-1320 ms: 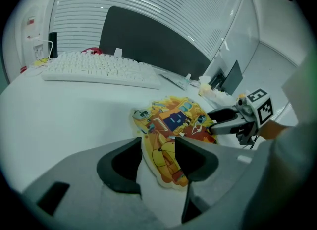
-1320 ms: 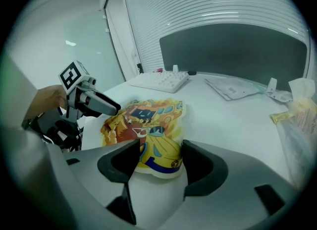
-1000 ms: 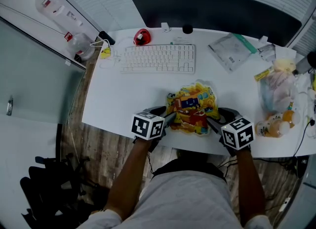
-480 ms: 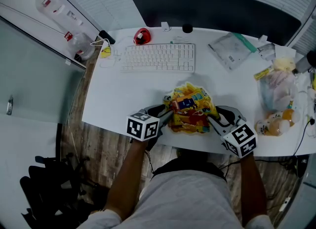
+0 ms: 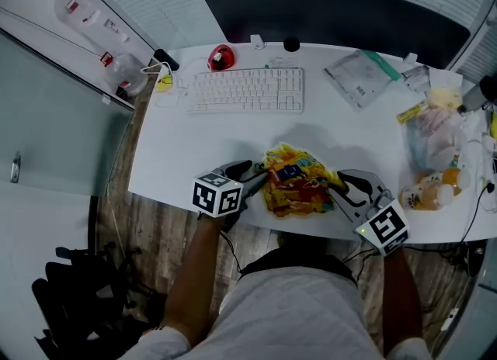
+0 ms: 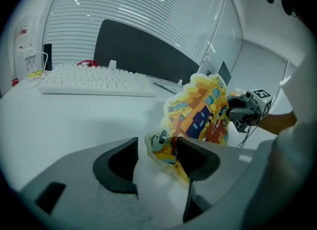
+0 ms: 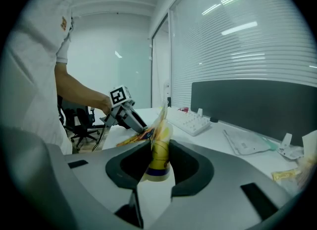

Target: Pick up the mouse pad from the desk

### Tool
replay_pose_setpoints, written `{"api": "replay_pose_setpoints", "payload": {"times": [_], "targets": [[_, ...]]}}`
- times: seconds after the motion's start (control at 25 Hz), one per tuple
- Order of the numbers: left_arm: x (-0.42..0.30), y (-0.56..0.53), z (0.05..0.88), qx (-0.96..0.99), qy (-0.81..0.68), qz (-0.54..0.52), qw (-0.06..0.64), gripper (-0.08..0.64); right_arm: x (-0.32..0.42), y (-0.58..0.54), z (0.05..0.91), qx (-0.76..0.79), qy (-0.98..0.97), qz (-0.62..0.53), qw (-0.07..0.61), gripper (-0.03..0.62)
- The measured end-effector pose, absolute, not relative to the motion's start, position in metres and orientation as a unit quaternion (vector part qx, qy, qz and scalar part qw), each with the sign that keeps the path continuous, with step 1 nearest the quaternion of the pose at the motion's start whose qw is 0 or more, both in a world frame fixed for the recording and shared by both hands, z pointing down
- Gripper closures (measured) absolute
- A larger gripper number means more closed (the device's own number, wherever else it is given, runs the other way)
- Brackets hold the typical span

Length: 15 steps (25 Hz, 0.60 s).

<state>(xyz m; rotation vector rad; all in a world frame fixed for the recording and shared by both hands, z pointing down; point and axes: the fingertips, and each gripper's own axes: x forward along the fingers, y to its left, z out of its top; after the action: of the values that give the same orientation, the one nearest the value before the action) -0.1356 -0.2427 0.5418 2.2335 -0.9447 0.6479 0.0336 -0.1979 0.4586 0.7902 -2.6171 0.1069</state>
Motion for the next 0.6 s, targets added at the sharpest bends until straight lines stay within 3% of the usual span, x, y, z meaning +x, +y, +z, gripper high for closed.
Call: {"api": "replay_pose_setpoints", "payload": {"times": [0.36,0.52,0.6], "targets": [[-0.114,-0.233,0.537,0.879,-0.253,0.254,0.315,0.317,0.038,-0.192,0.455,0.285,-0.94,0.026,0.186,0.477],[-0.115,-0.232,0.53,0.884,-0.249,0.232,0.32,0.481,0.047,-0.197,0.455,0.301,-0.934,0.031,0.19,0.477],[-0.114,-0.231,0.526,0.889,-0.244,0.22,0.32,0.498,0.051,-0.2,0.457,0.309,-0.931,0.036,0.191,0.476]]}}
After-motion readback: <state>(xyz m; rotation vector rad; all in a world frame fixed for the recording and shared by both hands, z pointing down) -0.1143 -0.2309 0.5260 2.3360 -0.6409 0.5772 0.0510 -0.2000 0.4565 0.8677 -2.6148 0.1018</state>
